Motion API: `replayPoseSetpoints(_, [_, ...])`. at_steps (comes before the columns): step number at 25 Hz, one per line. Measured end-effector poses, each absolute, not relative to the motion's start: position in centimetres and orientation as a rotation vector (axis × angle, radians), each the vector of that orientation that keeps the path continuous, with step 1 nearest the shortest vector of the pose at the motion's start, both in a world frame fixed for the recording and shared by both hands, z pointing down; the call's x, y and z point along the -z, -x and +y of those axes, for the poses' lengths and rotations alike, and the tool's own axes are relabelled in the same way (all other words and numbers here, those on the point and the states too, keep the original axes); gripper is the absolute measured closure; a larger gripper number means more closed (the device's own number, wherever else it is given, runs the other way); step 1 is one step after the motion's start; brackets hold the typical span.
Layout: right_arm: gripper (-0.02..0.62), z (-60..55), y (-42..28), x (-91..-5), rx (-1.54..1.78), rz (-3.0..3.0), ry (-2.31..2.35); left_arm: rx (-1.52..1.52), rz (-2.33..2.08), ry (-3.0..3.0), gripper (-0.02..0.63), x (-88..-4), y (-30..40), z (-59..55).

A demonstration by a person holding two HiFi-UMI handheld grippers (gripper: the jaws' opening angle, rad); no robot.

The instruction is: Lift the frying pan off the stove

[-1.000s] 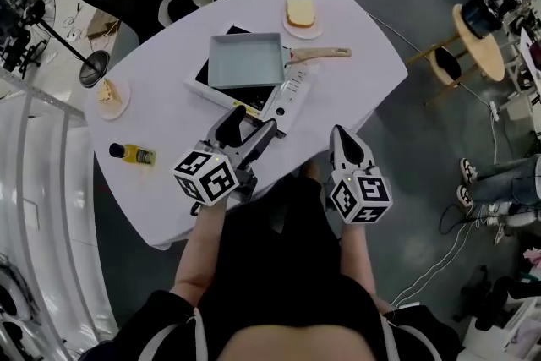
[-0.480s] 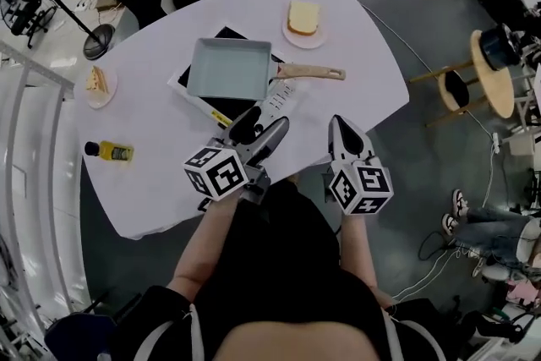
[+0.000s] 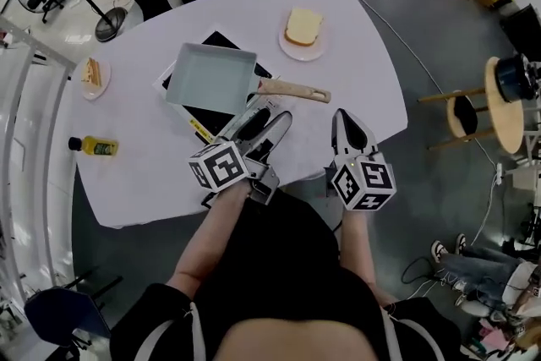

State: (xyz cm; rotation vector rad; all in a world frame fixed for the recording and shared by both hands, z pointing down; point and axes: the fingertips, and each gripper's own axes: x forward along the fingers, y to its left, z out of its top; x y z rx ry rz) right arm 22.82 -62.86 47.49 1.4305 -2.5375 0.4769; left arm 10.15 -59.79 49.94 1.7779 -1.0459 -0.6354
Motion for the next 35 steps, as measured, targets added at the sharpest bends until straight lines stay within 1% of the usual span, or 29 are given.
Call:
replayPoseSetpoints(13, [0.592,-68.0,-28.0,-48.2,-0.479,-2.530,-1.420,1.071,-0.890,-1.261,0.229,-52.6,-10.5,-65.6])
replayPoseSetpoints(22, [0.592,-69.5,-29.6,-49.3,-0.498,-2.518,-1.412,1.177,-0.946,-1.220,0.229,-53.2,-8.3,-68.1])
replayPoseSetpoints(23, [0.592,-69.6,-29.7,-49.4,-0.502,-2.516,-1.409,1.175,-0.953,-1.212,0.246,-53.4,-8.3,-68.1])
replayPoseSetpoints(24, [0.592,-69.6,-29.7,-49.4,-0.505,-2.515,-1.406,1.165,-0.966,-1.196,0.290,-53.8,-8.3,-68.1])
replayPoseSetpoints(26, [0.592,-69.8,-29.8,-49.4,-0.506,-2.515,-1.405,1.143,-0.990,-1.163,0.453,-54.6,-8.4,-67.9])
replayPoseSetpoints(35, [0.592,-69.3,-29.5,-49.0,-0.493,-2.508,-1.429,1.089,-0.954,-1.155,0.472,-54.9,-8.6,-66.8])
